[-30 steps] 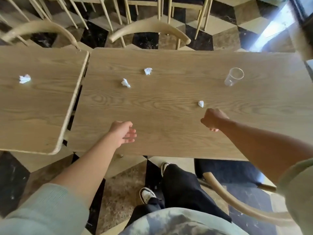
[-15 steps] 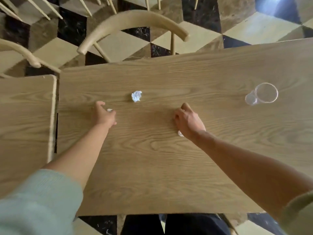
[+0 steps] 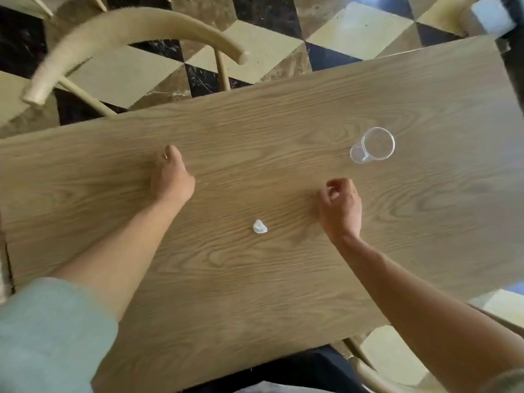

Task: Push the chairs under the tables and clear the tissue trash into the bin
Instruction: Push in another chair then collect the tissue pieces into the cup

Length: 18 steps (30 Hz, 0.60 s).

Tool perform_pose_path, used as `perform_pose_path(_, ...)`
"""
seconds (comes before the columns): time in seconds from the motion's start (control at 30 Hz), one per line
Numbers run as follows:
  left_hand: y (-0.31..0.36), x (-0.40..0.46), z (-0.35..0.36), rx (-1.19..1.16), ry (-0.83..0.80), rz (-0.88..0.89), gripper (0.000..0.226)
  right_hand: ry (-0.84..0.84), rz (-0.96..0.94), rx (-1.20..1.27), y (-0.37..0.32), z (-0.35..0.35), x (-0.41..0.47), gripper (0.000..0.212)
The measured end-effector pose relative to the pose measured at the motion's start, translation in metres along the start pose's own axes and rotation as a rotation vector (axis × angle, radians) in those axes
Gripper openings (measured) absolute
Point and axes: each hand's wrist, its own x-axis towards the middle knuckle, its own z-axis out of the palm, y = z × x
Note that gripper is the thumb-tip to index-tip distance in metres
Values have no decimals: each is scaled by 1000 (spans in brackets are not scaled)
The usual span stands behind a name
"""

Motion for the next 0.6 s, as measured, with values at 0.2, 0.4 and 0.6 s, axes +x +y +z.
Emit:
perform_pose_path(0.2, 17, -55, 31, -227, -34, 99, 47, 148, 217, 112, 9, -38, 52, 79)
perform_pose_path(0.4, 58, -125, 67, -110, -151, 494, 37, 54, 72, 214, -3, -46, 77, 87)
perform_pose_path(0.6, 33, -144, 80, 80, -122, 701, 53, -54, -131, 188, -19, -11, 33, 62)
